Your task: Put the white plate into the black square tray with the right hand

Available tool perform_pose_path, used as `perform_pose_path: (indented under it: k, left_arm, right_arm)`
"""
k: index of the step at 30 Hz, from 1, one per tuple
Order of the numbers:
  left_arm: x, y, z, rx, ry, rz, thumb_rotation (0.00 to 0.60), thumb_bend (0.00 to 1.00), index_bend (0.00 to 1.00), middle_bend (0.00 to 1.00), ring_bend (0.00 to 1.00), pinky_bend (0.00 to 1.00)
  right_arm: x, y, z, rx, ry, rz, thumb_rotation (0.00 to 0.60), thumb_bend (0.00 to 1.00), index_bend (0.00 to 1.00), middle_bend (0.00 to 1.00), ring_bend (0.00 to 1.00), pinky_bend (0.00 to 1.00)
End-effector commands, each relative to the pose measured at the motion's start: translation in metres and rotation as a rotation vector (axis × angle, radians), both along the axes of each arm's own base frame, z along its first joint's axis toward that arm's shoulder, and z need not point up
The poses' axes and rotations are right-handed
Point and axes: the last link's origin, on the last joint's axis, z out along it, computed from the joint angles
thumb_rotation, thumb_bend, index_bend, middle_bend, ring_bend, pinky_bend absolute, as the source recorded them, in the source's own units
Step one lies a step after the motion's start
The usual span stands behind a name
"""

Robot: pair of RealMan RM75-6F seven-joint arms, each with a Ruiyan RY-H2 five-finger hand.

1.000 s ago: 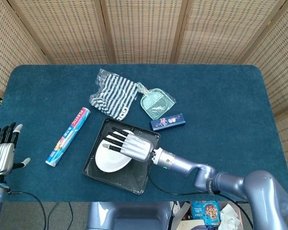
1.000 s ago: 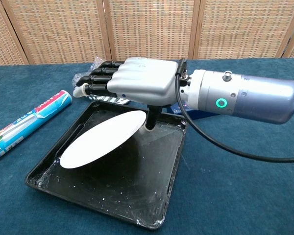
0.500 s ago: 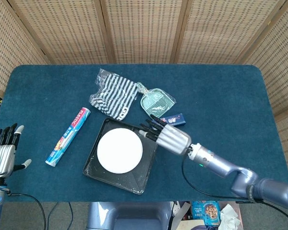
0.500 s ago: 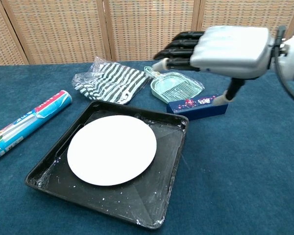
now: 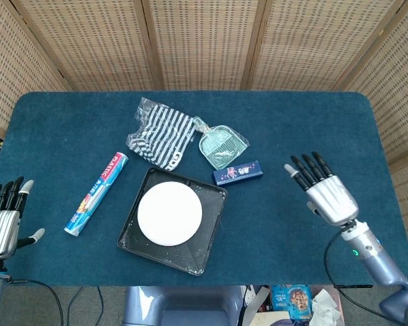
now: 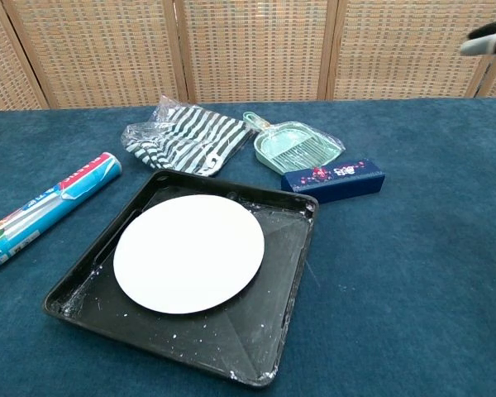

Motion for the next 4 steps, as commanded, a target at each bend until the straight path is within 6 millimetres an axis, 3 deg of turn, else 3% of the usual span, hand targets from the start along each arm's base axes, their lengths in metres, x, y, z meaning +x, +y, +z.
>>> perform_pose_path:
  k: [1,4]
  left_arm:
    - [0.0,-0.002,-0.001,-0.002,0.004,-0.003,0.6,0.0,0.0,0.0,0.0,0.0]
    - [0.0,-0.004,-0.004,-0.009,0.013,-0.014,0.6,0.0,0.0,0.0,0.0,0.0]
  right_arm:
    - [-0.031,0.032,0.007,-0.11,-0.183,-0.186,0.6,0.0,0.0,0.0,0.0,0.0]
    - [-0.036,0.05,0.009,-0.145,-0.258,-0.264,0.6,0.0,0.0,0.0,0.0,0.0]
